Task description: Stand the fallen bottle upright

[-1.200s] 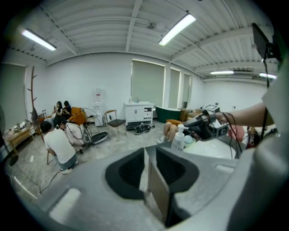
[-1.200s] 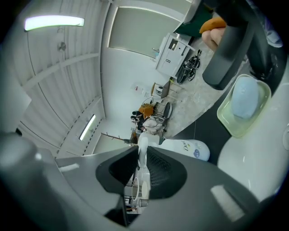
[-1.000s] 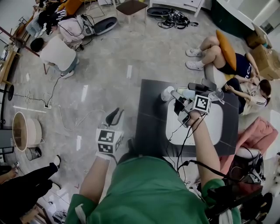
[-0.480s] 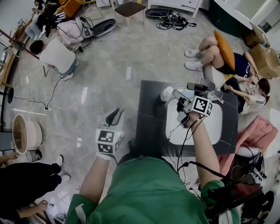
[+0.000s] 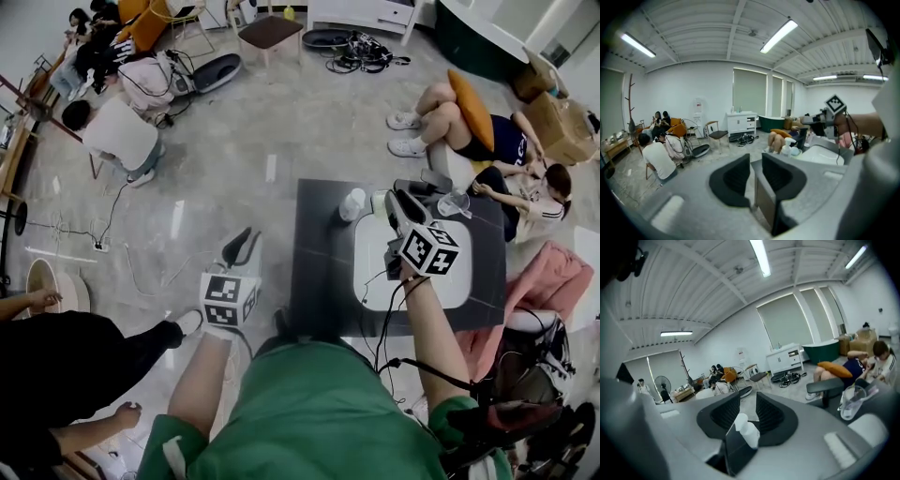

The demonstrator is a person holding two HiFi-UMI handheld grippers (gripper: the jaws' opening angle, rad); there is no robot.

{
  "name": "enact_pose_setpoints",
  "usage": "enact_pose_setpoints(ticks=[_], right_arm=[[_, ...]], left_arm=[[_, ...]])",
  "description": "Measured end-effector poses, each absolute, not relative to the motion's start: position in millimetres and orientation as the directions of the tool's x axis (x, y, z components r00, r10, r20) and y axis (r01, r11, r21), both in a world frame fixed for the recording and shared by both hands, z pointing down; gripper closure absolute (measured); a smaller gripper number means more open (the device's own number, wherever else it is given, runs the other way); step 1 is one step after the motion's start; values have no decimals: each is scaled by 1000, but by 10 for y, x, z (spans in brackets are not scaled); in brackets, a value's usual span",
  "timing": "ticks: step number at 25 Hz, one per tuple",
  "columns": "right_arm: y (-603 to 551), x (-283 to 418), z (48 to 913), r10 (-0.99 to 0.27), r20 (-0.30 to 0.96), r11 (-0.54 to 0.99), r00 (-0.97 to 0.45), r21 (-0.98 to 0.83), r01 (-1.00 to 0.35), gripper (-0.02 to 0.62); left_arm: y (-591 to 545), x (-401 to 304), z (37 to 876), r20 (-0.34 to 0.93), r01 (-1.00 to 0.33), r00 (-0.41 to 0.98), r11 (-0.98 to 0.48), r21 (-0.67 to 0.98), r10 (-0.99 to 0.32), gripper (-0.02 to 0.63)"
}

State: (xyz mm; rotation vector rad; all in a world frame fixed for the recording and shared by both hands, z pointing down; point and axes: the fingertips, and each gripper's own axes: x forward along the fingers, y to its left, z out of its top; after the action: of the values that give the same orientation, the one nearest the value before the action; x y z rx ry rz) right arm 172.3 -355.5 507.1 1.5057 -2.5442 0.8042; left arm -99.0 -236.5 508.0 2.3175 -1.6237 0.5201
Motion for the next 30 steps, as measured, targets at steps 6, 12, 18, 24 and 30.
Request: enact_pose_setpoints(ticks=[6, 12, 18, 24, 30], right_arm=[[-3296, 1672, 4661, -839, 254, 424, -481, -247, -871, 489], [-2994, 1601, 4266, -873, 171, 448, -458, -91, -889, 489], [-2717, 1525, 3889, -888, 95, 458, -450, 92, -884, 491], [-2532, 1494, 3643, -898, 36, 438, -438, 159, -885, 508], [-2386, 1452, 3465, -899, -10, 429, -438, 181, -885, 581]], left_arm=[[-2409, -914, 4818, 381, -932, 328, -362, -17, -864, 528], [-2402, -825, 4543, 326, -922, 352, -384, -40, -878, 528], [-2364, -696, 4284, 277, -912, 377, -406, -54, -884, 528], [-2360, -625, 3993, 222, -901, 404, -428, -71, -887, 528], [-2339, -600, 3748, 172, -895, 420, -438, -81, -891, 529]])
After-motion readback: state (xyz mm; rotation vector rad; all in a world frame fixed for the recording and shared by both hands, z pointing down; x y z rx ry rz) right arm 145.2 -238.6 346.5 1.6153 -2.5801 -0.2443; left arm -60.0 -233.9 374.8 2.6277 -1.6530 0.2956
